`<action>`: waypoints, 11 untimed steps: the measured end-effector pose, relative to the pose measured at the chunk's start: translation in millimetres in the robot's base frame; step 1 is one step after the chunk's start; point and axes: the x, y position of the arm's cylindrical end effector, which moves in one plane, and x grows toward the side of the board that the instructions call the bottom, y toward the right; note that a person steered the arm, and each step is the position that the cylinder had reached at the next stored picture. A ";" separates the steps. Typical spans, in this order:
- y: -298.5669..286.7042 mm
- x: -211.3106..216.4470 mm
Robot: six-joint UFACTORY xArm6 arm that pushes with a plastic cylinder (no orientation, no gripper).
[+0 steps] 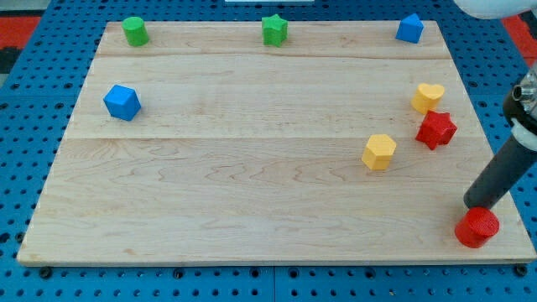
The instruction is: Place the yellow hexagon closer to the red star
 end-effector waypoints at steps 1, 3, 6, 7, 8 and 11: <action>-39.4 -3.2; -144.0 -55.9; -132.6 -109.2; -129.5 -84.7; -102.6 -80.6; -60.6 -83.9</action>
